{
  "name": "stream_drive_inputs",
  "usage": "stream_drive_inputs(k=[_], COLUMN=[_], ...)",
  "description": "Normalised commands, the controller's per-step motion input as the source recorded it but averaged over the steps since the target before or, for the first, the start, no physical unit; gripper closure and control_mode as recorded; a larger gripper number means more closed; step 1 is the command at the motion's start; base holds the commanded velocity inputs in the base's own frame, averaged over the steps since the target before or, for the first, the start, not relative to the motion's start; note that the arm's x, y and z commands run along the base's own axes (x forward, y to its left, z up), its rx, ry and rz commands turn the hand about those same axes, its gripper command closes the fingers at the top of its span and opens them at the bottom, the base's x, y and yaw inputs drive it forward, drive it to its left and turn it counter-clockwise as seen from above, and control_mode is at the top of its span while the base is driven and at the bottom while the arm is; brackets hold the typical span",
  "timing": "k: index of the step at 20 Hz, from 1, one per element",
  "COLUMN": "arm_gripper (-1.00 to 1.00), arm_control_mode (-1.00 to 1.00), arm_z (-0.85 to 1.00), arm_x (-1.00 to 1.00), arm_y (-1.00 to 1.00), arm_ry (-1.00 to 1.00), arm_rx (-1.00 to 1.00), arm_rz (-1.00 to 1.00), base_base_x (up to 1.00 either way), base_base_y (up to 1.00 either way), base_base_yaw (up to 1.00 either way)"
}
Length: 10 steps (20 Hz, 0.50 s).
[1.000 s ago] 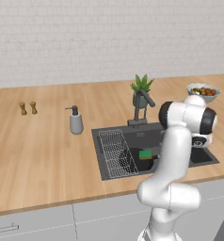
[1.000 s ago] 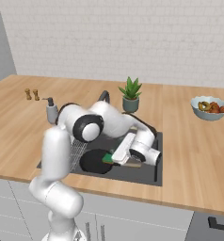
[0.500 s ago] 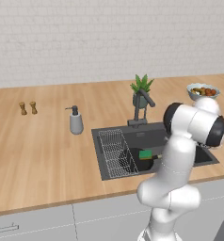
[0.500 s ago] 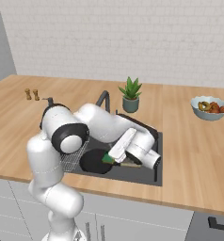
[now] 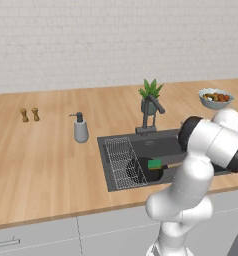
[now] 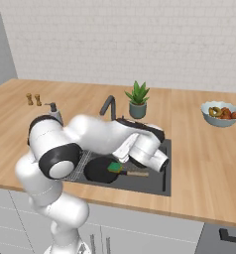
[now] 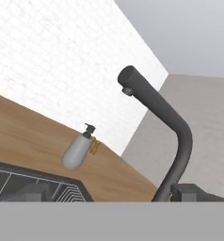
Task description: Pick the pan and sponge and place them into the sink. Then turn on the water.
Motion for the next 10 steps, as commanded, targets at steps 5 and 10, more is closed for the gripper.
stream_drive_inputs(k=[5,10], arm_gripper=[-1.0,-1.0], arm_control_mode=[-1.0,-1.0], arm_z=[0.06,0.0], arm_x=[0.01,0.15], arm_y=[0.0,0.0], arm_ry=[0.17,0.17], arm_rx=[0.07,0.04], arm_rz=[-0.01,0.0], base_base_x=[0.0,0.0], base_base_y=[0.0,0.0], base_base_yaw=[0.0,0.0])
